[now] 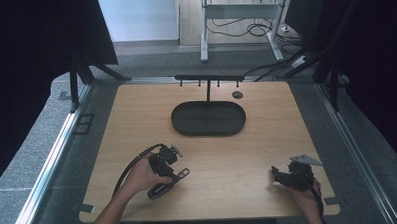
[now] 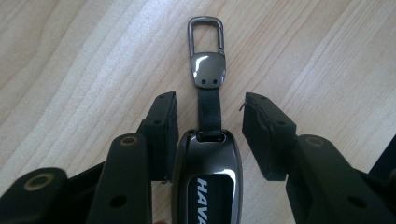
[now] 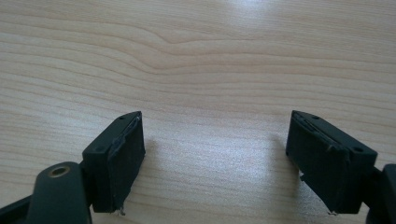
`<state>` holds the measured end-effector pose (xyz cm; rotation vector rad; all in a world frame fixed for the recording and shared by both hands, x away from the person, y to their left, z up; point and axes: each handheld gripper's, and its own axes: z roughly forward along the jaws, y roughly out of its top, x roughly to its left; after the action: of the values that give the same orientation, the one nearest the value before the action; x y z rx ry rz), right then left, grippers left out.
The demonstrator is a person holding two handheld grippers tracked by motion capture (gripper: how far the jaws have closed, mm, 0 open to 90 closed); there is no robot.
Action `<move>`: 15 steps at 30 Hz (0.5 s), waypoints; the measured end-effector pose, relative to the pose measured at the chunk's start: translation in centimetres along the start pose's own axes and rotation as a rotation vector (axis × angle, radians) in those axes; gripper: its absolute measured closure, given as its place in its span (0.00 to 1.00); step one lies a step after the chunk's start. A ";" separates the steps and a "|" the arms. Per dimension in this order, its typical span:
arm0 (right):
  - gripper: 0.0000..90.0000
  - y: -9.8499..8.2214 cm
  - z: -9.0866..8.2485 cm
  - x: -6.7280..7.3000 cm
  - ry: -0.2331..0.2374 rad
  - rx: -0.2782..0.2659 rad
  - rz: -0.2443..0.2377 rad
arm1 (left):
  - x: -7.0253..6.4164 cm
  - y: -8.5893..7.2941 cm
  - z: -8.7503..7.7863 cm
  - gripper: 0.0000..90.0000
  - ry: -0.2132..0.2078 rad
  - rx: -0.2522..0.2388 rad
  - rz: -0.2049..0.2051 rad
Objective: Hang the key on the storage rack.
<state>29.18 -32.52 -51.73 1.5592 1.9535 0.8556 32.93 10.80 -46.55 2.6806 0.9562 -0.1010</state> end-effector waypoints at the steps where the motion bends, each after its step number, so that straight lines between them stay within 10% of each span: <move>1: 0.22 0.0 0.0 0.0 0.000 0.000 0.000 | 0.0 0.0 0.1 0.62 0.001 0.004 0.000; 15: 0.22 0.0 0.0 0.0 0.001 0.001 -0.003 | -0.1 0.9 1.0 0.67 0.033 0.062 0.018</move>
<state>29.18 -32.53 -51.73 1.5563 1.9572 0.8540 33.43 9.80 -47.29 2.7552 0.9534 -0.0837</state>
